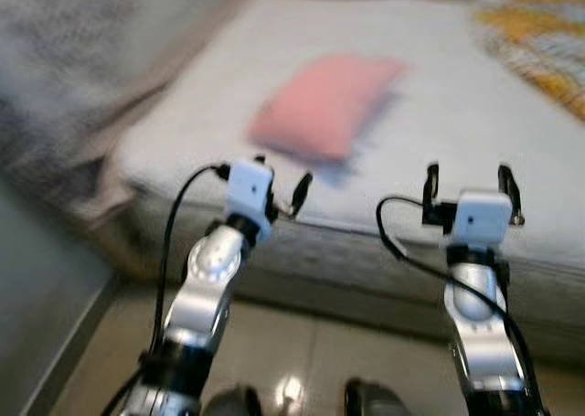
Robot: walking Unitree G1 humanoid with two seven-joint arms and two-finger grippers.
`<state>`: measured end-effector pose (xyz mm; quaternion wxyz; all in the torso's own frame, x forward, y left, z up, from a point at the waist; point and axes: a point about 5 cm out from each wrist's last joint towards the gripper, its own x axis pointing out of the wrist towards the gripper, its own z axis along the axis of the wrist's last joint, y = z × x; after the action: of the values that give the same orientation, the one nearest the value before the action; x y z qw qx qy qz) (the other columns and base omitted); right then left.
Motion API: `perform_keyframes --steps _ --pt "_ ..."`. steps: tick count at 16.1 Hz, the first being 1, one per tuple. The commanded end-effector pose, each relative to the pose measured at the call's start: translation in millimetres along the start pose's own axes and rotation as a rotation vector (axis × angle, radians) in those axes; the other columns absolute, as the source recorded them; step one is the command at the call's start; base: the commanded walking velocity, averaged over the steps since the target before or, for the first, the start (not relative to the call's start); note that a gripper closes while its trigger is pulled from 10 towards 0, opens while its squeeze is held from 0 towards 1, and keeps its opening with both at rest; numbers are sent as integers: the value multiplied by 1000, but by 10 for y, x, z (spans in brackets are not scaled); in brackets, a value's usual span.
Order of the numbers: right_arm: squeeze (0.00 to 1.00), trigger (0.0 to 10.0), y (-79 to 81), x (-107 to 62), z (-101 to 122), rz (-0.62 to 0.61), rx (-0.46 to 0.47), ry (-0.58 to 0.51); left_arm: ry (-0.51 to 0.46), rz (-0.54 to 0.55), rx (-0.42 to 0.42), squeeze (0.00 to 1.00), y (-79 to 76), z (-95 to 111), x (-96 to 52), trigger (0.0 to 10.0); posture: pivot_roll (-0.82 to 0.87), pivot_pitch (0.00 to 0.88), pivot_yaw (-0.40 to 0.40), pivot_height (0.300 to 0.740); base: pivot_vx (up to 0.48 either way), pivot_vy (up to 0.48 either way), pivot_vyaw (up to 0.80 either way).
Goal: Clean up the room
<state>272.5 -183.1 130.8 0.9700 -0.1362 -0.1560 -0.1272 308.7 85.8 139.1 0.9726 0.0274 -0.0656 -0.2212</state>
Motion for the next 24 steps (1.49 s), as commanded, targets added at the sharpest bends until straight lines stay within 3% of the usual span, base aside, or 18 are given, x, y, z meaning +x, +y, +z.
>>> perform_keyframes --steps 1,5,15,16,17,18,20,22,24 --pt "0 10000 -3 33 8 10 -1 -4 0 -11 9 0 -26 -14 -1 10000 -64 63 47 740 0 0 0" --pt "0 10000 69 82 -23 62 9 21 4 -16 28 0 -40 -22 16 10000 -64 59 47 740 0 0 0" --pt "0 10000 70 134 -66 51 66 39 -58 50 -17 0 66 40 39 10000 -51 56 43 740 480 0 0" --pt "0 10000 67 144 -48 49 66 28 -66 67 -14 0 83 54 45 10000 -51 56 43 740 480 0 0" --pt "0 10000 -10 270 217 12 42 -105 -119 153 -40 0 194 180 80 10000 -54 55 43 740 480 0 0" --pt "0 10000 -41 314 323 -2 34 -155 -139 182 -50 0 235 231 92 10000 -54 55 43 740 480 0 0" --pt "0 10000 -142 407 393 -42 37 -177 -146 126 -33 0 192 306 154 10000 -51 52 39 740 480 0 0" --pt "0 10000 -121 319 167 -52 61 -65 -123 29 -6 0 54 243 139 10000 -50 56 41 740 480 0 0" --pt "0 10000 -76 268 129 -40 71 -43 -126 2 1 0 9 236 115 10000 -50 57 42 740 480 0 0"
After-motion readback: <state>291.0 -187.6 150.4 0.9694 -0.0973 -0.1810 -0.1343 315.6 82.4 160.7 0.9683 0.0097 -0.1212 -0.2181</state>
